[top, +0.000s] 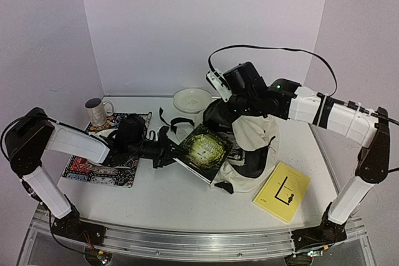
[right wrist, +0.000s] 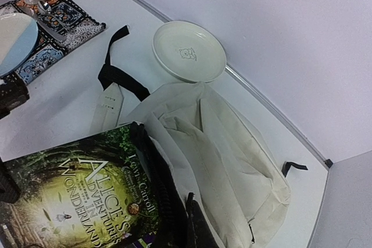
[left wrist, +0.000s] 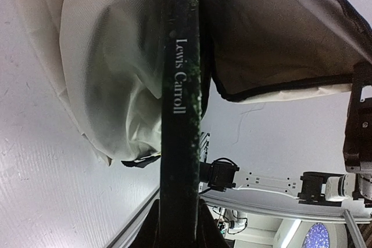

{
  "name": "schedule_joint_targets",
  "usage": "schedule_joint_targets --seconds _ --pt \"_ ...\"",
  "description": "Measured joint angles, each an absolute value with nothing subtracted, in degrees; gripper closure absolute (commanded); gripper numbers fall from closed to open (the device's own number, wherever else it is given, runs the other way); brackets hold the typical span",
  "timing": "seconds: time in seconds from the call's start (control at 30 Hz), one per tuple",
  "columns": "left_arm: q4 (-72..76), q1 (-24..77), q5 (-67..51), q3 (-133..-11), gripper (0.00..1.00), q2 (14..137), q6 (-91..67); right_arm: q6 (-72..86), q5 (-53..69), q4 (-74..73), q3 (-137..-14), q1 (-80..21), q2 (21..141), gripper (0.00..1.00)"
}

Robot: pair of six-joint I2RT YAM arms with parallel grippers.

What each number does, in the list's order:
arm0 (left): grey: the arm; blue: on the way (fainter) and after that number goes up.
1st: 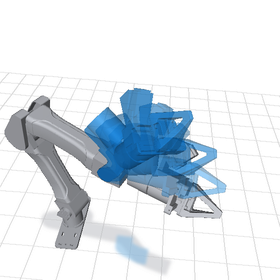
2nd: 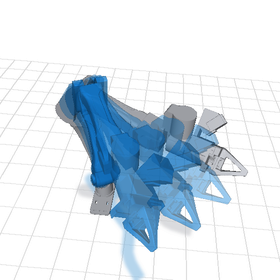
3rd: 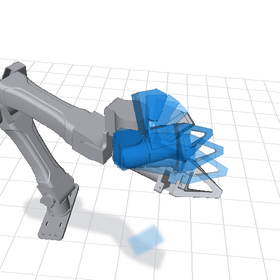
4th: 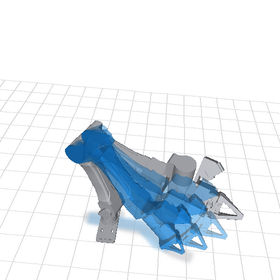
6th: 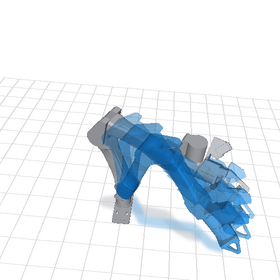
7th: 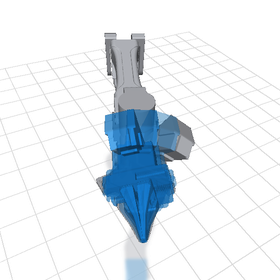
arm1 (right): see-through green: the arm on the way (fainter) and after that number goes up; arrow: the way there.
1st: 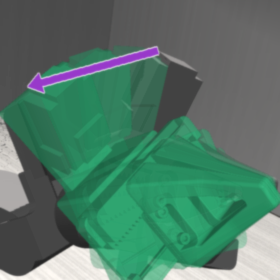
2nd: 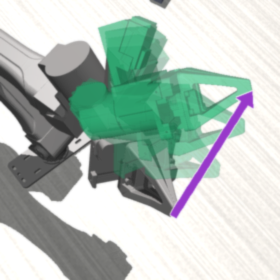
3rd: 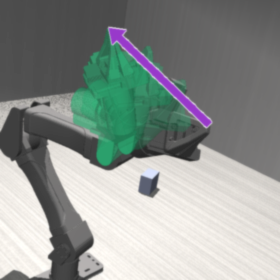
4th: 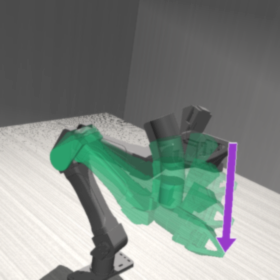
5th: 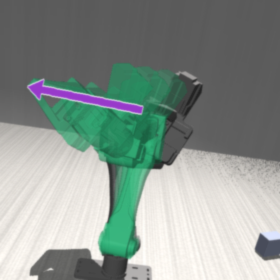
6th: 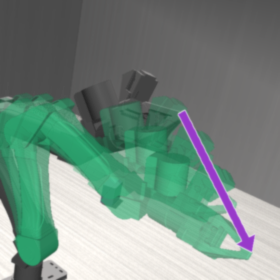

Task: Pack the student bag
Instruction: Place the book in the largest pocket of the bag.

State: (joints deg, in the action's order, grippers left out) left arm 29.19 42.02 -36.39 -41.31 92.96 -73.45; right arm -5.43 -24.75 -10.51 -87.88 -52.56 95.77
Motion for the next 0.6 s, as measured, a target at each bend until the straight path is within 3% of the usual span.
schedule_joint_targets --seconds 0.6 --pt "33.1 43.84 -35.93 -64.01 1.0 112.47 -76.46 -6.14 -23.45 -8.98 -85.77 -52.63 95.46 1.0"
